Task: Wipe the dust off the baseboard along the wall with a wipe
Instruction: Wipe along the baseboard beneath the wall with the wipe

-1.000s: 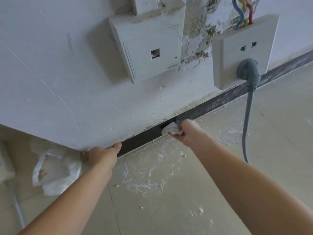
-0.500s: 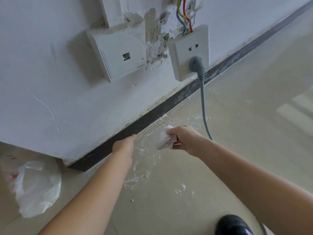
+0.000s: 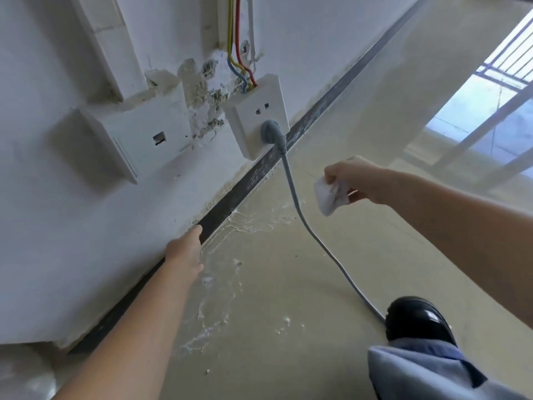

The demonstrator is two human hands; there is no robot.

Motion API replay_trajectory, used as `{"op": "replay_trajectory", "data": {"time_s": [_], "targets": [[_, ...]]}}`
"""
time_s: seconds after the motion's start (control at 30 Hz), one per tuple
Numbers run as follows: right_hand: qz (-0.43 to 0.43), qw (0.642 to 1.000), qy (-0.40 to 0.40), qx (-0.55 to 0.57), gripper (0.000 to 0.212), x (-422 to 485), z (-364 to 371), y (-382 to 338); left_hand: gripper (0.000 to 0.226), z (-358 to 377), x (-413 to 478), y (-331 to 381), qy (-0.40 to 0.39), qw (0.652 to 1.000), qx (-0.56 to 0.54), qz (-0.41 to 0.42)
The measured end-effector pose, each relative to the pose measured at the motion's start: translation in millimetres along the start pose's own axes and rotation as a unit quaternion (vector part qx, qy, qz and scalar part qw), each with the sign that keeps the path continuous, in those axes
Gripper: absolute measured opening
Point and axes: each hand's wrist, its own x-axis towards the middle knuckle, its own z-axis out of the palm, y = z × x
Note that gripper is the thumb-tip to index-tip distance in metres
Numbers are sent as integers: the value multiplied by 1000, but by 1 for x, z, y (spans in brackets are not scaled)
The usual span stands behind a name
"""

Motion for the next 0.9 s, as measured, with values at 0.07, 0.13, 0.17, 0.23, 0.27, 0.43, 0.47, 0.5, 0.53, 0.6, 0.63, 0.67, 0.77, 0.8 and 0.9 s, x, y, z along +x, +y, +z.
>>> {"op": "replay_trajectory", "data": {"time_s": [0.07,0.13,0.17,0.23,0.27,0.43,0.47,0.5,0.53,0.6,0.63,0.67,0.77,0.8,0.9], "targets": [[-12,1000,27,2,13,16,-2,-4,29,9,2,3,13,1000,5,3],[-23,999,30,-23,16,34,-2,-8,30,18,8,5,28,1000,13,1],[-30,999,19,-41,18,43,0,-10,31,22,10,5,36,999,14,-2],[-46,996,-15,-74,21,61,9,-13,36,31,16,3,52,999,13,1],[-53,994,-28,-92,19,70,15,-14,42,34,19,1,59,998,13,4],[-27,989,-127,-75,10,130,75,-7,51,33,27,5,75,996,-5,-53],[-6,987,-152,-43,10,139,91,-2,52,30,27,7,74,994,3,-75],[14,983,-185,-5,10,143,109,4,55,28,28,7,76,993,16,-92],[34,973,-227,34,10,145,126,10,60,25,28,8,80,991,31,-103],[94,934,-328,109,18,144,156,20,68,21,25,9,93,987,48,-120],[131,905,-376,149,20,140,168,22,70,21,25,9,101,986,51,-126],[161,872,-420,195,20,137,179,24,70,22,24,10,107,984,53,-132],[183,823,-457,285,20,131,203,18,71,25,27,15,110,980,44,-161],[179,829,-443,290,20,131,208,15,71,26,28,17,111,978,38,-170],[205,837,-386,330,26,152,204,8,75,28,30,19,126,974,28,-188]]}}
